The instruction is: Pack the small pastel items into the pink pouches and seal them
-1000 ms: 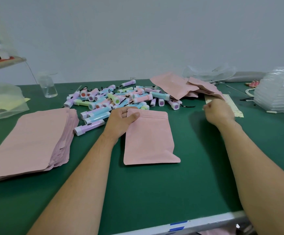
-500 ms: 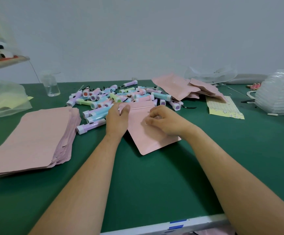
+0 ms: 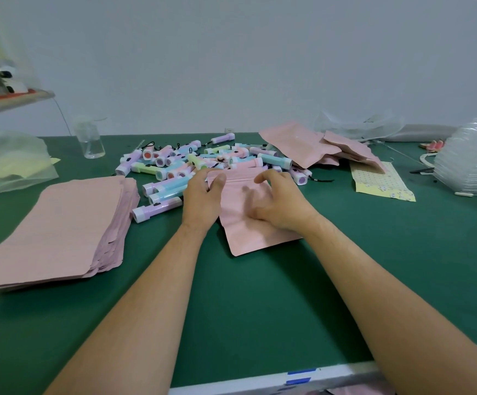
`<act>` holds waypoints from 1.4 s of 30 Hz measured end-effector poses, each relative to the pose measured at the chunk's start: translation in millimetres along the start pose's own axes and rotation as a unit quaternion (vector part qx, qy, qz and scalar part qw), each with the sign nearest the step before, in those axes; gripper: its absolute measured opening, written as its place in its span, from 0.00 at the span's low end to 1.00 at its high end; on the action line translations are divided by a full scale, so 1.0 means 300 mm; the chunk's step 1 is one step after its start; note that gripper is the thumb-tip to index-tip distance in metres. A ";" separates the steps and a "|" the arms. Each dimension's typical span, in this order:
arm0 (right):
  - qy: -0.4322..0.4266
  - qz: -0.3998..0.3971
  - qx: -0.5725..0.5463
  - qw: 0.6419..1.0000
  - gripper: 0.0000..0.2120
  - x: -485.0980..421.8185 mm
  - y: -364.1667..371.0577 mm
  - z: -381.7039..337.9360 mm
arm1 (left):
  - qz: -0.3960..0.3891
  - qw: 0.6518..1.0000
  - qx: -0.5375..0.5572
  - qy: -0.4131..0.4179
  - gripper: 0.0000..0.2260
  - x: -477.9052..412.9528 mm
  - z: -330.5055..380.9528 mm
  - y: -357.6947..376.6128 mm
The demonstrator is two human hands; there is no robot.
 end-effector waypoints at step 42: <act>-0.020 0.128 -0.487 0.864 0.07 -0.061 -0.218 0.073 | -0.168 0.912 0.361 -0.099 0.31 0.009 0.002 0.030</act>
Point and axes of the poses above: each hand's wrist, its own x-axis away from the middle knuckle, its own y-axis out of the palm, z = x × y, the point moved 6 cm from there along -x, towards the middle knuckle, and after that the axes turned 15 degrees about -x, right-handed, at the moved point
